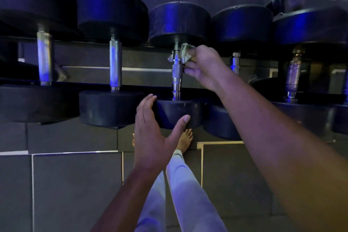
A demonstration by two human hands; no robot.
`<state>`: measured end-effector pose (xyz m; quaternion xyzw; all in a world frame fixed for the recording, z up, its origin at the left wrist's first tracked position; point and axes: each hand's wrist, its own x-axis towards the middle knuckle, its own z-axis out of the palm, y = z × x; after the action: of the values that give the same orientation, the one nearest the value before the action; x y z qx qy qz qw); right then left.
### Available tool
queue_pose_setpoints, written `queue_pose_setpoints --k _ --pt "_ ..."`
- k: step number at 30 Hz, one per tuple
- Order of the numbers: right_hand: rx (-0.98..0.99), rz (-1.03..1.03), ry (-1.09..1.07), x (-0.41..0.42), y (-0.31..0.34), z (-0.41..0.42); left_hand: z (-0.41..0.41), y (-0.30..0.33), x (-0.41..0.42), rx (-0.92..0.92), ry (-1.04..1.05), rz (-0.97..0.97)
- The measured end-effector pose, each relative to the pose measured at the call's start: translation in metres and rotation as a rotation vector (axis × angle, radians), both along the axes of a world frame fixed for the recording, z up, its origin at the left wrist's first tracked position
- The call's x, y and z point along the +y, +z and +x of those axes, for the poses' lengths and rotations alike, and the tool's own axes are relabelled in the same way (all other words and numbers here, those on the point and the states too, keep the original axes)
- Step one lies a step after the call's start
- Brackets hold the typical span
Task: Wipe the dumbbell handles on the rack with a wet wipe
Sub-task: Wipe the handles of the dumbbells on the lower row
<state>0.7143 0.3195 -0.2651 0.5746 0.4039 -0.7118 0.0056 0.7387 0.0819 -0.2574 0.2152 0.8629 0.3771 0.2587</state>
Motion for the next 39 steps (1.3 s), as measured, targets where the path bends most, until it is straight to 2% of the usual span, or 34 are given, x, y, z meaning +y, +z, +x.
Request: queue_pose_setpoints --k 5,11,16,21,24,26,29,31,33,34,36,39 --pt "0.091 -0.044 -0.023 0.006 -0.014 0.006 0.001 -0.002 0.0 0.016 -0.003 0.003" --pt "-0.125 0.036 0.111 0.003 -0.027 0.015 0.002 -0.004 -0.001 0.029 -0.013 0.002" --pt "-0.285 0.038 0.345 -0.006 -0.033 0.042 0.002 -0.005 -0.001 0.043 -0.015 0.009" --pt "-0.266 0.076 0.552 -0.014 -0.026 0.051 0.003 -0.004 -0.001 0.046 -0.016 0.002" --pt "-0.352 0.241 0.864 -0.004 -0.01 0.038 0.003 -0.004 0.0 0.036 -0.015 0.003" --pt "-0.314 0.338 1.033 0.004 0.012 0.022 0.002 -0.004 -0.001 0.032 -0.018 0.002" --pt "-0.084 0.535 0.954 0.01 0.04 -0.006 0.0 -0.003 -0.002 0.027 -0.023 -0.005" --pt "-0.089 0.889 0.903 0.005 0.037 -0.019 -0.001 -0.001 -0.002 0.008 -0.019 -0.005" --pt "-0.266 1.231 1.049 -0.005 0.022 -0.017 -0.003 0.001 -0.002 -0.012 -0.016 -0.004" --pt "-0.352 1.318 1.152 -0.01 0.014 -0.013 -0.004 0.002 -0.003 -0.024 -0.015 -0.004" --pt "-0.427 1.372 1.264 -0.016 0.009 -0.012 -0.005 0.003 -0.004 -0.052 -0.017 0.001" --pt "-0.458 1.333 1.374 -0.014 0.018 -0.027 -0.007 0.001 -0.006 -0.058 -0.025 0.015"
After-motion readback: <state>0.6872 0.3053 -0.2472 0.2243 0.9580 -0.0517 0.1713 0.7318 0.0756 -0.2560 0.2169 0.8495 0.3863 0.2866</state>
